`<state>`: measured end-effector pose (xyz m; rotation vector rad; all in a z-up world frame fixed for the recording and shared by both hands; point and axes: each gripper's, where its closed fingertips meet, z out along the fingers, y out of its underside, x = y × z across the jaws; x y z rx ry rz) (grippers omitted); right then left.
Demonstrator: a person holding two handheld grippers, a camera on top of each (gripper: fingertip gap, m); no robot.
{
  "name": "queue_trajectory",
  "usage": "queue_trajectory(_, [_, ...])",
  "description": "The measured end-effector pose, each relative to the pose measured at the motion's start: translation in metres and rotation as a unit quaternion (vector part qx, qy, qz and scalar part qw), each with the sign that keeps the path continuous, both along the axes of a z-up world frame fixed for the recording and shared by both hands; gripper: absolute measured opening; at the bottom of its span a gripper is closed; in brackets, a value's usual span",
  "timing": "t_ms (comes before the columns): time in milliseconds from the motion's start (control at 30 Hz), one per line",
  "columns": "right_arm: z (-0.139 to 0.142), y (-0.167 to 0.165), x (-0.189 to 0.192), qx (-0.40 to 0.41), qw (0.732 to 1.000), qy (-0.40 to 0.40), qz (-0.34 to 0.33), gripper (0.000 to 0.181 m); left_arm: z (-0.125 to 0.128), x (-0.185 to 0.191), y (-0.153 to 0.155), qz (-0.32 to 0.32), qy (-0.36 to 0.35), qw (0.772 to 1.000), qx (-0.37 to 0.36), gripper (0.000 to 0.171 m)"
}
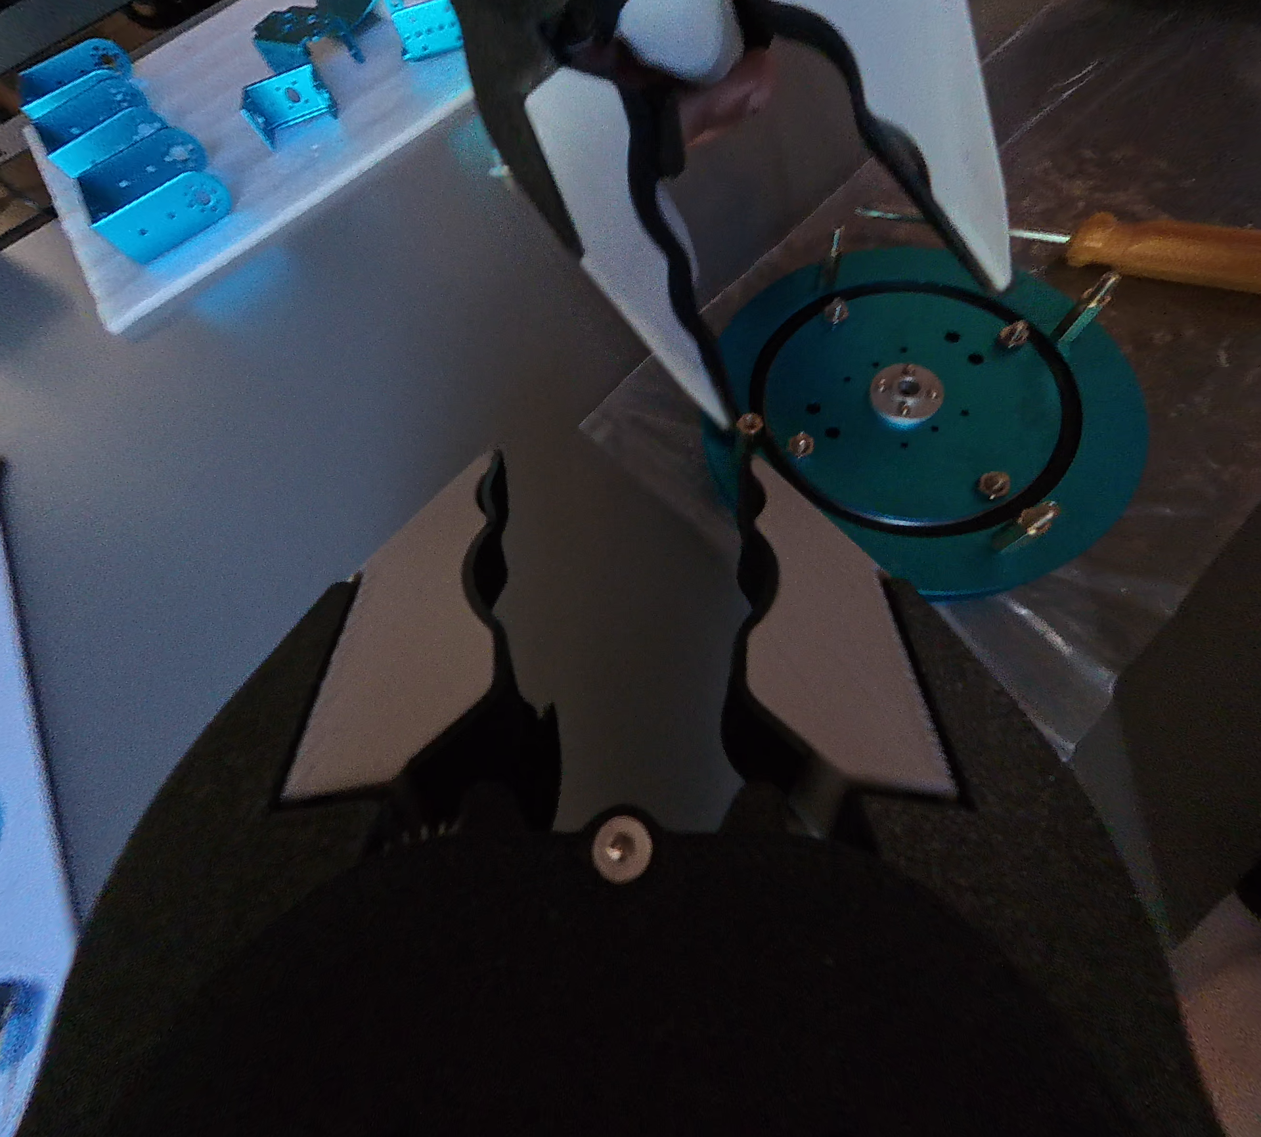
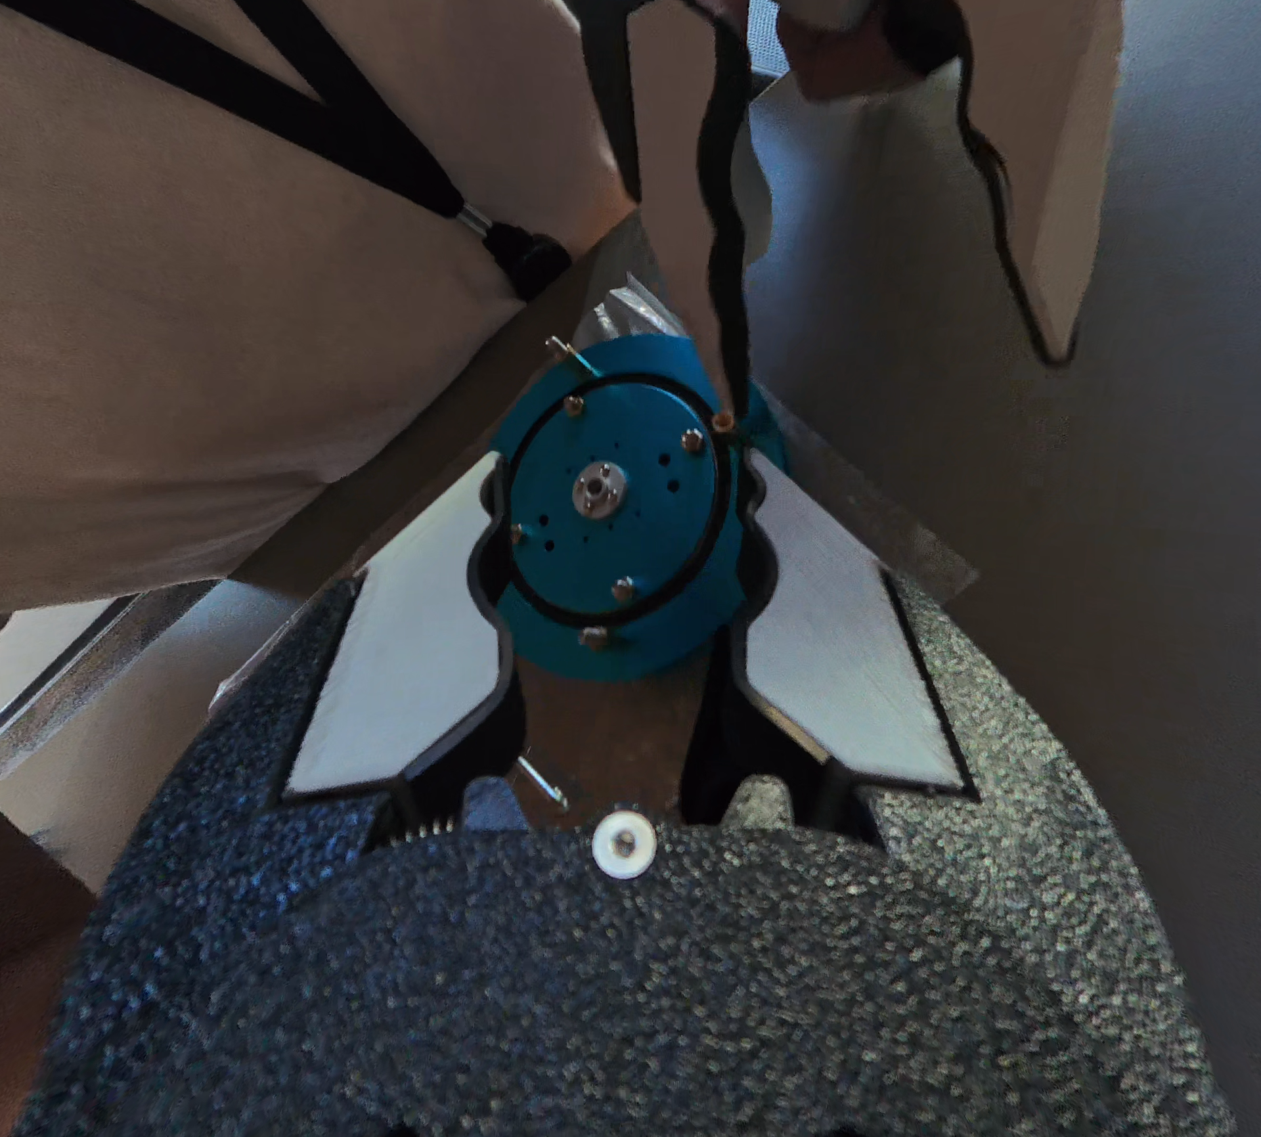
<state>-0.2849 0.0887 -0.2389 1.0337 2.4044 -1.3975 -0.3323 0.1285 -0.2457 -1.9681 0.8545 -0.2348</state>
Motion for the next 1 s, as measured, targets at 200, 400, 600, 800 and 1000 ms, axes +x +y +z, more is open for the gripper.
queue_trajectory(200, [0.007,-0.008,-0.008,-0.022,0.999,0.032,0.002,0.070,0.010,0.014,0.003,-0.016,-0.003,1.000,0.015,0.070])
queue_trajectory(400, [0.000,-0.002,0.002,-0.017,1.000,0.014,-0.015,0.067,-0.002,0.006,0.002,-0.011,0.003,1.000,-0.004,0.072])
queue_trajectory(600, [0.005,-0.004,-0.003,-0.023,0.998,0.044,-0.032,0.071,0.006,0.019,-0.001,-0.037,-0.022,0.999,0.000,0.070])
queue_trajectory(800, [0.001,-0.001,0.009,-0.024,0.999,0.014,-0.023,0.058,-0.003,0.014,0.005,-0.030,-0.013,0.999,-0.012,0.071])
queue_trajectory(1000, [0.005,0.000,-0.008,-0.026,0.997,0.060,-0.040,0.071,0.001,0.014,0.001,-0.034,-0.033,0.999,-0.011,0.068])
